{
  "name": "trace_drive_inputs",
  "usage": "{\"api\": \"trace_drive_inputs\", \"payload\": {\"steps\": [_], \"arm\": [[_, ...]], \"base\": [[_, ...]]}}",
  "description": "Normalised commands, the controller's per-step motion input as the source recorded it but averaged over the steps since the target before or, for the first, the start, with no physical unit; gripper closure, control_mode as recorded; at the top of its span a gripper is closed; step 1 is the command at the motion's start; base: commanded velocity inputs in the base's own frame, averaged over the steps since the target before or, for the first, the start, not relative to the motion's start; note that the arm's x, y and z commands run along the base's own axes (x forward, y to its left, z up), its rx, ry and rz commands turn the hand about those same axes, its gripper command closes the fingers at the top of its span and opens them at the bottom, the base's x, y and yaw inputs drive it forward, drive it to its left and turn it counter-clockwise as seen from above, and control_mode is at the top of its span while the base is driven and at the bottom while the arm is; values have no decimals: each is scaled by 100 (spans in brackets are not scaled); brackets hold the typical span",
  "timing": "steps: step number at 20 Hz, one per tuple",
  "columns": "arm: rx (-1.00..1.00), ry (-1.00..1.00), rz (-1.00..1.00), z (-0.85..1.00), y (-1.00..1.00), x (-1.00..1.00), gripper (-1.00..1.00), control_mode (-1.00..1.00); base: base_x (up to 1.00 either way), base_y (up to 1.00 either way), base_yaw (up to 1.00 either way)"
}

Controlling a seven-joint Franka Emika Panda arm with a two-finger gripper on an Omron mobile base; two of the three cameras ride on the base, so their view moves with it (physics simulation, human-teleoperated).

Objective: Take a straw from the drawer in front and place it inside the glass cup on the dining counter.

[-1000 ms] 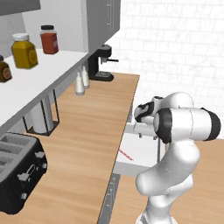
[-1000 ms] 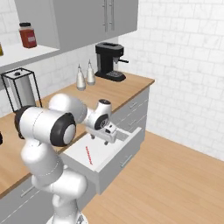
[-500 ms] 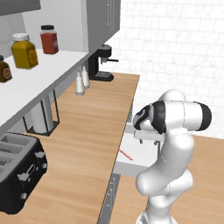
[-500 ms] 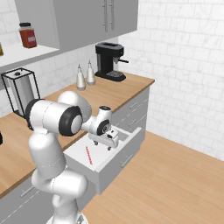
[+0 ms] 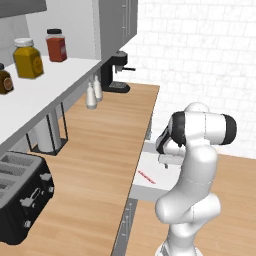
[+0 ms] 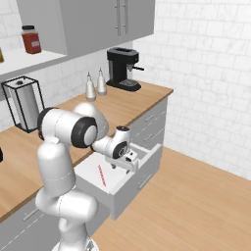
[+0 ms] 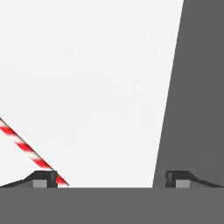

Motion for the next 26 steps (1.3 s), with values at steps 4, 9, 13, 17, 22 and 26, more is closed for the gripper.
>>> {"api": "trace_drive_inputs", "payload": {"steps": [4,9,13,17,22,26], "arm": [[-6,-4,0,-17,-50,-5,-100,-100],[-15,-5,-4,-1,-95,-47,-100,-100],[-10,-2,-5,0,-100,-52,-100,-100],[-3,-2,-1,17,-74,-28,-100,-100],[7,-2,18,77,49,2,-100,-100],[1,0,29,59,84,15,-100,-100]], "base": [[0,0,0],[0,0,0],[0,0,0],[0,0,0],[0,0,0],[0,0,0]]}}
